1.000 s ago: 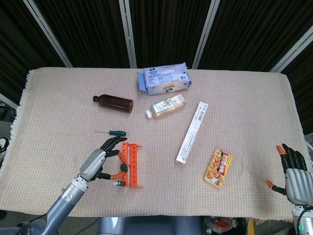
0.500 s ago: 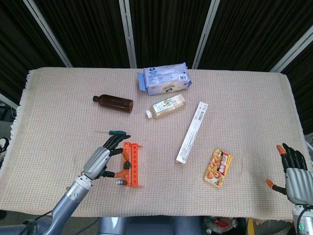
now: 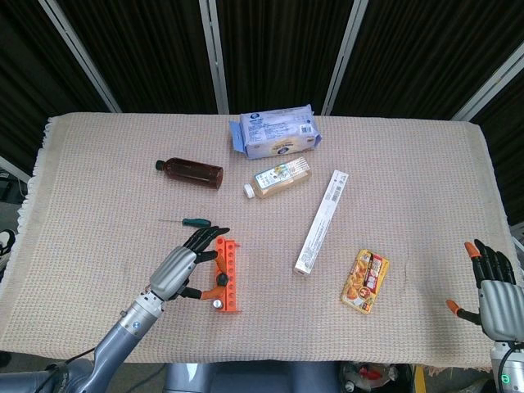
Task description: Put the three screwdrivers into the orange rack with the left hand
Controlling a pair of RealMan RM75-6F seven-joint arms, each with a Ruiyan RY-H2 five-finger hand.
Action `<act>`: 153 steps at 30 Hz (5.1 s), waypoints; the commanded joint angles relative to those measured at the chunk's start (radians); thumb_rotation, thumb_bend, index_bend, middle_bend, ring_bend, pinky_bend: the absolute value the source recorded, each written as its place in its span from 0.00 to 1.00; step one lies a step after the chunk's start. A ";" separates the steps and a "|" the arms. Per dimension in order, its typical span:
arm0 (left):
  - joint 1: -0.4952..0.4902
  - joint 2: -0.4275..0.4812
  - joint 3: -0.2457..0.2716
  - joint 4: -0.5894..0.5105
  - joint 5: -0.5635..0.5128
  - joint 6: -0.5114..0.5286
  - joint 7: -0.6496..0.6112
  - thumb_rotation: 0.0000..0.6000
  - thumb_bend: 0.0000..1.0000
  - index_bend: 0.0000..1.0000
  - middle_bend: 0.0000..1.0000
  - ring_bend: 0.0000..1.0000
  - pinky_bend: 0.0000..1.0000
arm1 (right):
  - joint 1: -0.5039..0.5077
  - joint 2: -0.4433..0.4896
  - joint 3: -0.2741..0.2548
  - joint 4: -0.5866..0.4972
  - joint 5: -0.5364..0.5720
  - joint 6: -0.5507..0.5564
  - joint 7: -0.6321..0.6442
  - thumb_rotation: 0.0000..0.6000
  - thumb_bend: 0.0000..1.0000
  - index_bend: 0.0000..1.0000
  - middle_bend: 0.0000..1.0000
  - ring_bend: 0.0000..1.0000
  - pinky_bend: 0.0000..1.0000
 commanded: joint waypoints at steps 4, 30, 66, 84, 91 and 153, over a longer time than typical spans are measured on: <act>0.003 0.000 0.005 0.006 -0.001 0.001 -0.002 1.00 0.31 0.61 0.04 0.00 0.00 | 0.002 -0.001 0.000 0.000 0.000 -0.003 -0.001 1.00 0.00 0.00 0.00 0.00 0.00; 0.002 0.008 0.015 0.008 -0.008 -0.011 0.023 1.00 0.19 0.29 0.00 0.00 0.00 | 0.003 -0.001 0.001 -0.005 0.005 -0.004 -0.009 1.00 0.00 0.00 0.00 0.00 0.00; -0.165 0.155 -0.124 0.099 -0.304 -0.133 0.925 1.00 0.33 0.44 0.00 0.00 0.00 | -0.005 0.011 -0.005 -0.030 -0.025 0.028 -0.020 1.00 0.00 0.00 0.00 0.00 0.00; -0.366 -0.107 -0.082 0.430 -0.446 -0.242 1.228 1.00 0.25 0.37 0.00 0.00 0.00 | -0.023 0.018 -0.002 -0.023 -0.011 0.046 -0.001 1.00 0.00 0.00 0.00 0.00 0.00; -0.380 -0.197 -0.075 0.534 -0.465 -0.251 1.187 1.00 0.25 0.38 0.00 0.00 0.00 | -0.028 0.019 -0.002 -0.018 -0.007 0.048 0.005 1.00 0.00 0.00 0.00 0.00 0.00; -0.275 -0.152 -0.140 0.431 -0.394 -0.126 0.727 1.00 0.41 0.61 0.00 0.00 0.00 | -0.034 0.021 0.001 -0.017 -0.005 0.039 0.010 1.00 0.00 0.00 0.00 0.00 0.00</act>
